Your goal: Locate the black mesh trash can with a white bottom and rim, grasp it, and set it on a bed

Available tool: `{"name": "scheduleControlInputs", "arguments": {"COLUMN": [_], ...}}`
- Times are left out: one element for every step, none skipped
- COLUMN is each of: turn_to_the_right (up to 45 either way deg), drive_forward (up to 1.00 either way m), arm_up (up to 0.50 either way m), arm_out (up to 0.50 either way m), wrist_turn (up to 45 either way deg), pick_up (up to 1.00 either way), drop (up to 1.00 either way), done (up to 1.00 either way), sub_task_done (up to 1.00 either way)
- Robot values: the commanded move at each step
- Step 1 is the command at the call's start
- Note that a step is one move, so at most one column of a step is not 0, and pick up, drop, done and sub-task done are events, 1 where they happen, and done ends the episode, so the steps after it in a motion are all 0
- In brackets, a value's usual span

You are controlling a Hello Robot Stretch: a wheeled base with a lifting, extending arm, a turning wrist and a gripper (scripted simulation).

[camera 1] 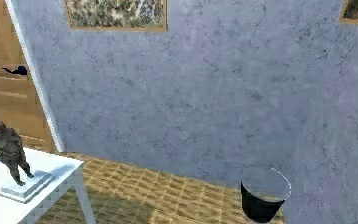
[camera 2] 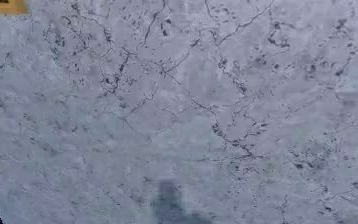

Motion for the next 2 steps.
{"name": "scheduleControlInputs", "arguments": {"turn_to_the_right": [0.0, -42.0], "drive_forward": [0.45, 0.00], "arm_up": [0.00, 0.00], "arm_out": [0.00, 0.00], "wrist_turn": [0.0, 0.0], "pick_up": [0.00, 0.00], "drop": [0.00, 0.00], "done": [0.00, 0.00], "sub_task_done": [0.00, 0.00]}}
